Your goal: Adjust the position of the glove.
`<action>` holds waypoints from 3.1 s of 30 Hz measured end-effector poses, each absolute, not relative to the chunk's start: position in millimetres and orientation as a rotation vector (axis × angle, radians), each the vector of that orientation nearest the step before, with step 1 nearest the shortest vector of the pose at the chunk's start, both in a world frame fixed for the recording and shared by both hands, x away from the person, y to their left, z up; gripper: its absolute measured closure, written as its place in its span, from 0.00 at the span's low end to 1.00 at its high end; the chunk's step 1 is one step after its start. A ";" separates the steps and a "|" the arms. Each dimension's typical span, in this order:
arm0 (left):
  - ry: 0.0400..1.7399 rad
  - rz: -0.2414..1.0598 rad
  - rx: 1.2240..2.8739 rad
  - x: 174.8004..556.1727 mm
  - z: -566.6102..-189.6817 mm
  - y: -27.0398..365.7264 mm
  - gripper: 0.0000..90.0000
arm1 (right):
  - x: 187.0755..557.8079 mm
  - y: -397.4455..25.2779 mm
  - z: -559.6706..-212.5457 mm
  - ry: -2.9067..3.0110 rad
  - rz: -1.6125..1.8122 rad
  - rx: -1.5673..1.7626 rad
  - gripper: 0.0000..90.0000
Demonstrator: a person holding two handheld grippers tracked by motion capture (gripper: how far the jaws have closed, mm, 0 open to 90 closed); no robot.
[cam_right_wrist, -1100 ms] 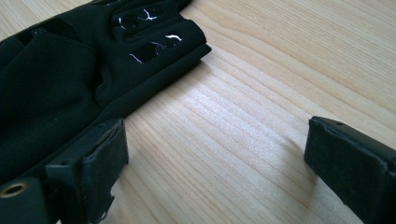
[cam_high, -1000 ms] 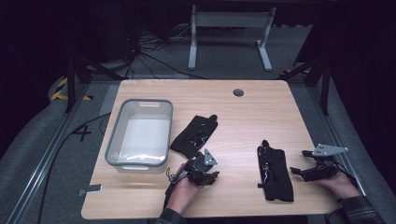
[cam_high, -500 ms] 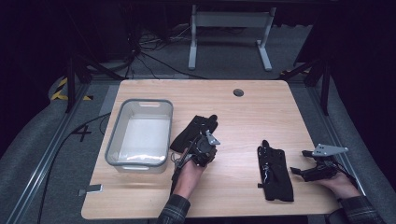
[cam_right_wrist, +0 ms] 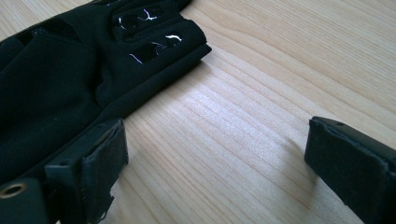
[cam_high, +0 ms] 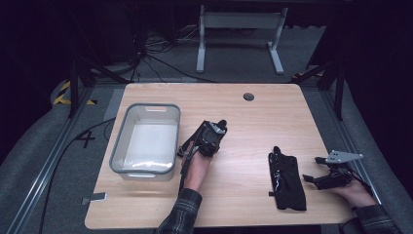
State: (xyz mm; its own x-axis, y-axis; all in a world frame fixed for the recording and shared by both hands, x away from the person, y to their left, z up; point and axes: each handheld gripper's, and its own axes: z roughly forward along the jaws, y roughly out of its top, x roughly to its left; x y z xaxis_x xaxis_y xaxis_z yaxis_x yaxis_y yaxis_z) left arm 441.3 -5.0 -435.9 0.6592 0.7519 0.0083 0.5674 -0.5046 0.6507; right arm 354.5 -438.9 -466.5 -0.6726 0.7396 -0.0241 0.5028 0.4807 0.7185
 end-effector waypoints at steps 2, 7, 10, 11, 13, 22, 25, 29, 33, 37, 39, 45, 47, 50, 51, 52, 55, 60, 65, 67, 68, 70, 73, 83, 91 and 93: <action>1.029 0.388 2.253 445.3 -439.1 -4.6 1.00 | 354.5 -438.9 -466.5 2.400 1.002 1.047 0.07; 1.058 0.378 2.282 452.3 -448.4 -3.6 1.00 | 354.5 -438.9 -466.6 2.400 1.002 1.047 0.07; 1.056 0.362 2.274 453.3 -450.7 -3.0 1.00 | 354.5 -438.8 -466.6 2.400 1.002 1.047 0.07; 1.055 0.360 2.277 453.0 -450.6 -3.2 1.00 | 354.5 -438.9 -466.6 2.400 1.002 1.047 0.07; 1.050 0.358 2.279 452.0 -450.6 -4.3 1.00 | 354.5 -438.8 -466.6 2.400 1.003 1.047 0.07; 0.947 0.221 2.284 436.6 -451.3 -24.7 1.00 | 354.5 -438.8 -466.6 2.399 1.003 1.047 0.07; 0.909 0.187 2.294 429.6 -451.2 -33.8 1.00 | 354.5 -438.8 -466.6 2.399 1.003 1.047 0.07; 0.851 0.152 2.311 420.0 -451.1 -47.3 1.00 | 354.5 -438.8 -466.6 2.400 1.003 1.047 0.07; 0.813 0.126 2.317 411.5 -451.4 -57.5 1.00 | 354.5 -438.8 -466.6 2.400 1.003 1.047 0.07; 0.744 0.091 2.333 399.5 -451.7 -72.6 1.00 | 354.5 -438.8 -466.6 2.399 1.003 1.047 0.07; 0.723 0.074 2.337 395.5 -451.8 -78.2 1.00 | 354.5 -438.8 -466.6 2.399 1.003 1.047 0.07; 0.679 0.047 2.349 389.8 -450.3 -86.4 0.97 | 354.5 -438.8 -466.6 2.400 1.003 1.047 0.07; 0.672 0.052 2.350 389.8 -447.3 -86.1 0.93 | 354.5 -438.8 -466.6 2.400 1.002 1.047 0.07; 0.671 0.075 2.337 392.5 -438.3 -83.0 0.95 | 354.5 -438.8 -466.6 2.399 1.003 1.047 0.07; 0.670 0.088 2.331 394.5 -435.1 -81.1 0.97 | 354.5 -438.8 -466.6 2.399 1.003 1.047 0.07; 0.678 0.093 2.331 398.4 -431.5 -78.9 0.99 | 354.5 -438.8 -466.6 2.399 1.003 1.047 0.07; 0.701 0.128 2.320 411.3 -425.7 -72.7 1.00 | 354.5 -438.8 -466.6 2.399 1.004 1.047 0.07; 0.741 0.159 2.322 430.8 -425.0 -67.5 1.00 | 354.5 -438.8 -466.6 2.399 1.003 1.047 0.07; 0.782 0.193 2.361 447.8 -431.0 -64.0 1.00 | 354.5 -438.8 -466.6 2.399 1.004 1.048 0.07; 0.798 0.200 2.374 451.1 -434.8 -61.9 1.00 | 354.5 -438.8 -466.6 2.400 1.003 1.047 0.07; 0.801 0.205 2.388 452.7 -436.8 -60.7 1.00 | 354.5 -438.8 -466.6 2.400 1.003 1.047 0.07; 0.824 0.199 2.395 453.9 -442.2 -59.3 1.00 | 354.5 -438.8 -466.6 2.400 1.003 1.047 0.07; 0.823 0.195 2.403 450.7 -444.5 -56.9 1.00 | 354.5 -438.8 -466.6 2.400 1.003 1.047 0.07; 0.811 0.186 2.457 425.3 -441.7 -49.6 1.00 | 354.5 -438.8 -466.6 2.400 1.003 1.047 0.07; 0.776 0.138 2.465 391.4 -442.8 -38.7 1.00 | 354.5 -438.8 -466.6 2.400 1.003 1.047 0.07; 0.766 0.131 2.463 384.4 -443.4 -36.8 1.00 | 354.5 -438.8 -466.6 2.400 1.002 1.047 0.07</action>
State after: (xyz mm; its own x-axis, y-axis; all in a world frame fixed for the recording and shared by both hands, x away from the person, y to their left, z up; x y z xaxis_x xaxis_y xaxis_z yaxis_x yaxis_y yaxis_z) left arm 384.4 -36.8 -443.4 0.8328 0.5494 -0.0679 0.4956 -0.6854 0.5334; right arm 354.5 -438.8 -466.6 -0.6724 0.7398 -0.0241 0.5029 0.4804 0.7185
